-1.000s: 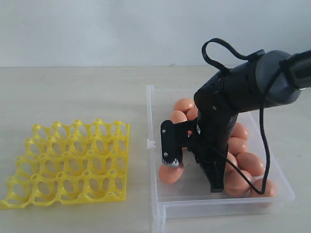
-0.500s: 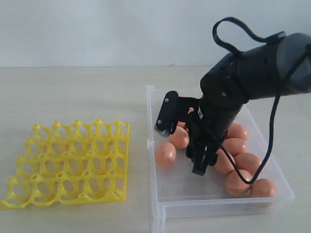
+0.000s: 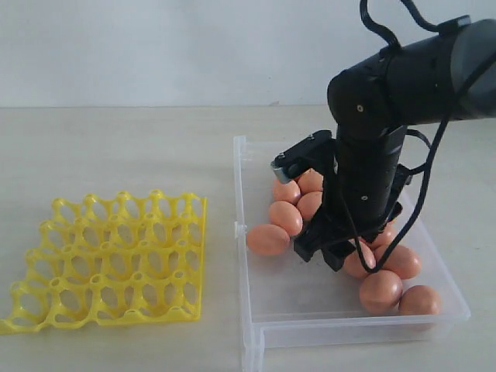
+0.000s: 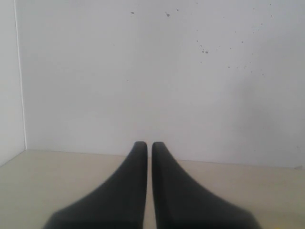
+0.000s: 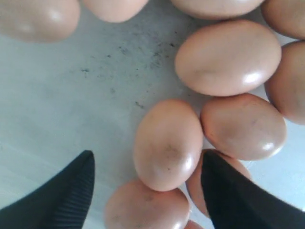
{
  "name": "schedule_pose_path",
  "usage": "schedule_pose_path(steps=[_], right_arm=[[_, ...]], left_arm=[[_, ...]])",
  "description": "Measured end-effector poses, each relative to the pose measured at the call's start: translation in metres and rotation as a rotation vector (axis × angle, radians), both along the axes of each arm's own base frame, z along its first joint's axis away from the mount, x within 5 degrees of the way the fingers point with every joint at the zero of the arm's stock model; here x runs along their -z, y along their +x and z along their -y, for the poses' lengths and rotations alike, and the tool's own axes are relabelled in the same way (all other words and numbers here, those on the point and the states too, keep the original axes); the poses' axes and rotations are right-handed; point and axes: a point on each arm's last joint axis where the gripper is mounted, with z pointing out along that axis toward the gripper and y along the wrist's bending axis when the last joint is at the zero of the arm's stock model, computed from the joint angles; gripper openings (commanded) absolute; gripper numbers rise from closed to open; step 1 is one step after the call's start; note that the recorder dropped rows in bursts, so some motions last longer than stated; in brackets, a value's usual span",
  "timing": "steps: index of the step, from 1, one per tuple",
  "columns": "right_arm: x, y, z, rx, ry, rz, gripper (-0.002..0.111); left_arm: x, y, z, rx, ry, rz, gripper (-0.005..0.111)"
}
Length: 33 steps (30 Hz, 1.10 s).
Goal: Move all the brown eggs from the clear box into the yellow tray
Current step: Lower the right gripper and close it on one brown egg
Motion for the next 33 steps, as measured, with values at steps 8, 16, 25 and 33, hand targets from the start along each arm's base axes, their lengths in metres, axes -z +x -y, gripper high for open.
schedule_pose_path(steps=[8,16,25,33], right_arm=[[0.002,0.003,0.004,0.028,0.002,-0.004,0.067],[0.022,0.006,0.002,0.03,-0.022,-0.045,0.061],[0.038,0.009,0.0,0.028,-0.024,-0.055,0.051],[0.042,0.016,-0.005,0.027,0.02,0.001,-0.001]], left_arm=[[0.0,0.0,0.0,0.0,0.0,0.0,0.004],[0.0,0.0,0.0,0.0,0.0,0.0,0.004],[0.0,0.0,0.0,0.0,0.0,0.0,0.004],[0.0,0.0,0.0,0.0,0.0,0.0,0.004]])
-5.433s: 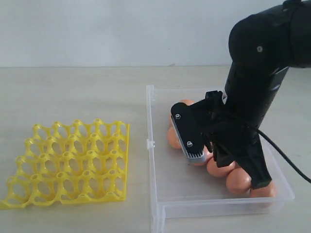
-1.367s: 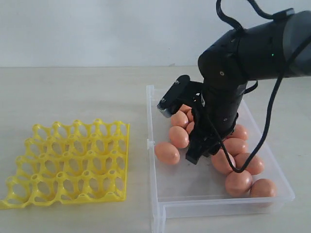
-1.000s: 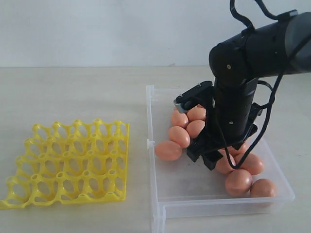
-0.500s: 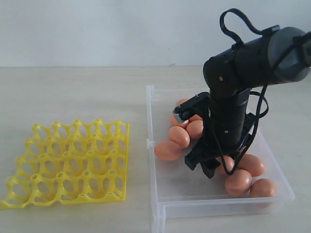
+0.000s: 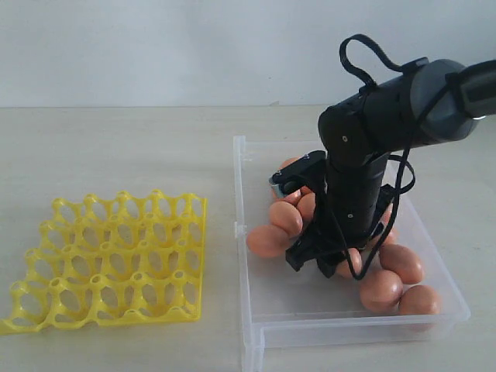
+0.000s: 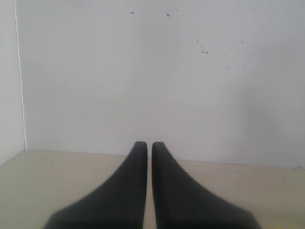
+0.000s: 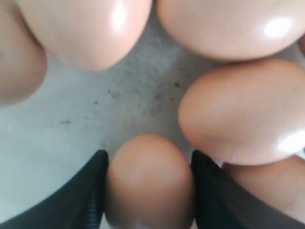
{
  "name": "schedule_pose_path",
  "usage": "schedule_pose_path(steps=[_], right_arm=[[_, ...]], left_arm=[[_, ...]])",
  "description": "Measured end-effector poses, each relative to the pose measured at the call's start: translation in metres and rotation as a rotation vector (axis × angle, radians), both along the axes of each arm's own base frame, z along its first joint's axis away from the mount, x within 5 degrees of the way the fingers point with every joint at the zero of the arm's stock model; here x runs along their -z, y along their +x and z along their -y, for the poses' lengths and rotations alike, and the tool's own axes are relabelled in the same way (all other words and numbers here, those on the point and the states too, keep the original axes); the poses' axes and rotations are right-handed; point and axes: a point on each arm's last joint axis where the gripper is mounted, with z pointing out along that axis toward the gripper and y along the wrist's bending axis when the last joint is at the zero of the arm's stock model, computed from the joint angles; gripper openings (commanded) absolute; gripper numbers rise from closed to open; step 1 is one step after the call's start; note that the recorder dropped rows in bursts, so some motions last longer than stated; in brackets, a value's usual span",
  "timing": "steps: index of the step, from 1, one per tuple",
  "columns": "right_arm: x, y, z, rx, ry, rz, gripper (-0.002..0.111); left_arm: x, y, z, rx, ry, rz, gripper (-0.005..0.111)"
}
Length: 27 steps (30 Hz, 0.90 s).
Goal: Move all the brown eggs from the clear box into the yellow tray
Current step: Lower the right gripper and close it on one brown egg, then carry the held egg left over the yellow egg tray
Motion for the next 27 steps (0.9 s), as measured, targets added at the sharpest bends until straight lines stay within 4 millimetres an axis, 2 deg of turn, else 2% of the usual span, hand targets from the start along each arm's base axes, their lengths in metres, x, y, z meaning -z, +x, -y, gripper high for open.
schedule_pose_path(steps=[6,11,13,16,18,21,27], right_arm=[[0.0,0.006,-0.006,0.109,0.134,0.145,0.0],[0.002,-0.004,-0.006,0.282,0.538,0.447,0.0],[0.002,-0.016,-0.002,0.308,0.738,0.581,0.0],[0.001,-0.035,0.011,0.32,0.945,0.761,0.0],[-0.001,-0.048,0.022,0.313,1.027,0.867,0.0],[-0.003,-0.058,0.028,0.29,1.057,0.919,0.0],[-0.019,-0.056,0.005,0.018,1.155,0.932,0.0]], left_arm=[[0.0,0.0,0.0,0.0,0.0,0.0,0.004],[0.0,0.0,0.0,0.0,0.0,0.0,0.004],[0.0,0.0,0.0,0.0,0.0,0.0,0.004],[0.0,0.0,0.0,0.0,0.0,0.0,0.004],[0.0,0.0,0.0,0.0,0.0,0.0,0.004],[0.0,0.0,0.0,0.0,0.0,0.0,0.004],[0.0,0.0,0.0,0.0,0.0,0.0,0.004]])
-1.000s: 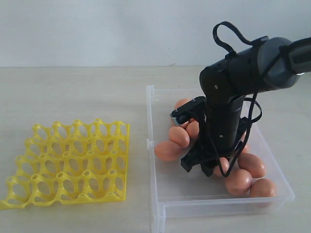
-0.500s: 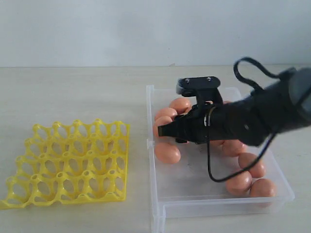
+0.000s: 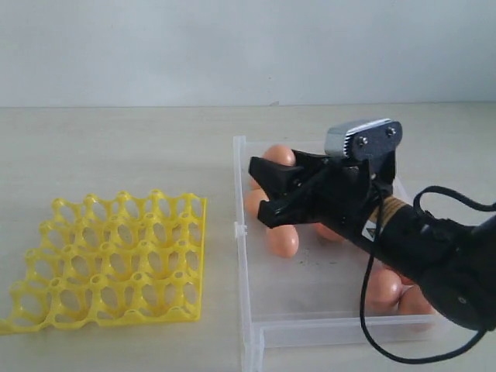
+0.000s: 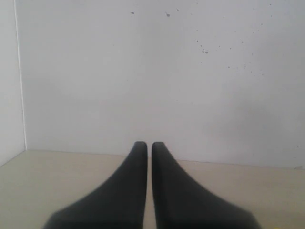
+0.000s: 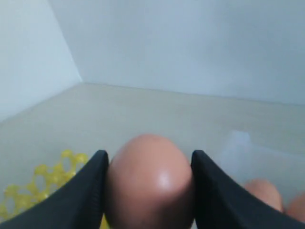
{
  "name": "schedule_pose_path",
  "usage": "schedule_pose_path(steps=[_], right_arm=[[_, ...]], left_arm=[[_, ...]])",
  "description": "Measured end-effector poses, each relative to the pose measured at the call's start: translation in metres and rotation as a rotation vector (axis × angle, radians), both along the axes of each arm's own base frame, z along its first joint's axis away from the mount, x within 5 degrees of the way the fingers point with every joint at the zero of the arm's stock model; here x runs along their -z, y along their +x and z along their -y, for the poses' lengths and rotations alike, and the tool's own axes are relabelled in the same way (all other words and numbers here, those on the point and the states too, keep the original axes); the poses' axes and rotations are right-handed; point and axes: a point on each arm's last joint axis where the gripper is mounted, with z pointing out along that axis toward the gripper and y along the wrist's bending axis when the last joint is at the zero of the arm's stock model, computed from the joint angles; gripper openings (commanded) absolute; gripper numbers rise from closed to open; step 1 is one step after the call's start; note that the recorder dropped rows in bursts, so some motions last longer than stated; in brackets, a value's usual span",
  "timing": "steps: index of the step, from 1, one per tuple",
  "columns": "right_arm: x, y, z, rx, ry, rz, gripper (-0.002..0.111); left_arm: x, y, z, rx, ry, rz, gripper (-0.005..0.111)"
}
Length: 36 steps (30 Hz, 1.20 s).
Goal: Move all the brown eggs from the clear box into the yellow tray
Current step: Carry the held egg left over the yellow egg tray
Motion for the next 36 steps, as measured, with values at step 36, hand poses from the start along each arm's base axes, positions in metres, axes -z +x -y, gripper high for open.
schedule_pose_path(steps=[36], right_arm=[[0.055,0.061,-0.254,-0.085,0.08,-0.459,0.0]], left_arm=[[0.0,0.0,0.0,0.0,0.0,0.0,0.004]])
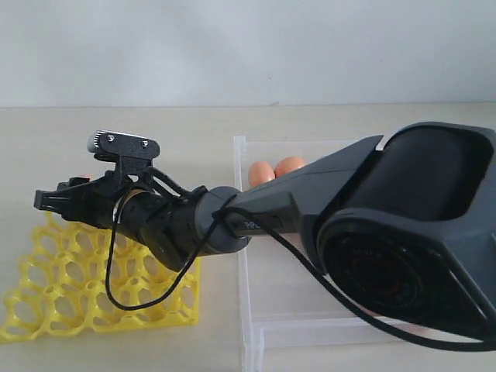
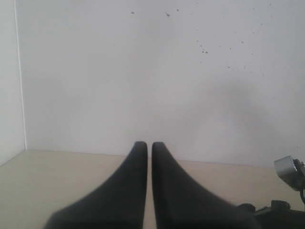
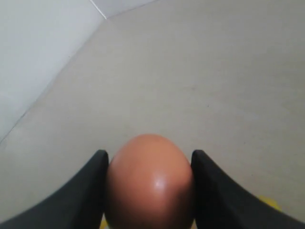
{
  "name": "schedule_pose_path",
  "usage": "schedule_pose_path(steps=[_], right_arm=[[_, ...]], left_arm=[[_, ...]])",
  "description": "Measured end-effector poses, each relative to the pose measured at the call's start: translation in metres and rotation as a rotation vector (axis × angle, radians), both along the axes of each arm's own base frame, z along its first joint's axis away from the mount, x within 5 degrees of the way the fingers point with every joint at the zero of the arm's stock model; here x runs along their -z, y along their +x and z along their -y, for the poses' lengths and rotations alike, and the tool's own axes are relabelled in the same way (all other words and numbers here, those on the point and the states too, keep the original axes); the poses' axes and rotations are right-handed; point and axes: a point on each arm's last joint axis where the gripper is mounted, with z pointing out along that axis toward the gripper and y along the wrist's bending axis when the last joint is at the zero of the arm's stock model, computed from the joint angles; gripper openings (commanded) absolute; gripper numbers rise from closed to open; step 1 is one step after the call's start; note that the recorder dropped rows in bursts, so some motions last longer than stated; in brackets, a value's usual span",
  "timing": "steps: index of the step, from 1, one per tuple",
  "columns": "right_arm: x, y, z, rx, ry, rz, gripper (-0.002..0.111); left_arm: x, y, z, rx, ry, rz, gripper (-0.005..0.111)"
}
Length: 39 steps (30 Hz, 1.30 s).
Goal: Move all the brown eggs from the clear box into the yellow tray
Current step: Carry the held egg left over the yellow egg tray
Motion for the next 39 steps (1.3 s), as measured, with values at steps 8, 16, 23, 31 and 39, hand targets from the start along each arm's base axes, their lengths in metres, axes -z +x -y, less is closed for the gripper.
schedule_pose_path(steps=[8,16,23,31,39], right_arm=[[-0.016,-0.017,-0.023,-0.16,-0.054,0.132,0.0],[-0.01,-0.027,-0.03,-0.264,-0.266,0.191,0.0],[-0.009,-0.027,-0.029,-0.281,-0.306,0.22,0.0],[-0.012,-0.028,-0.031,-0.319,-0.324,0.318,0.0],[-0.016,-0.026,-0.032,-0.322,-0.307,0.389,0.0]], left_arm=[[0.0,0.0,0.0,0.0,0.0,0.0,0.004],[0.0,0.0,0.0,0.0,0.0,0.0,0.004],[0.0,0.0,0.0,0.0,0.0,0.0,0.004],[0.0,0.0,0.0,0.0,0.0,0.0,0.004],[0.0,0.0,0.0,0.0,0.0,0.0,0.004]])
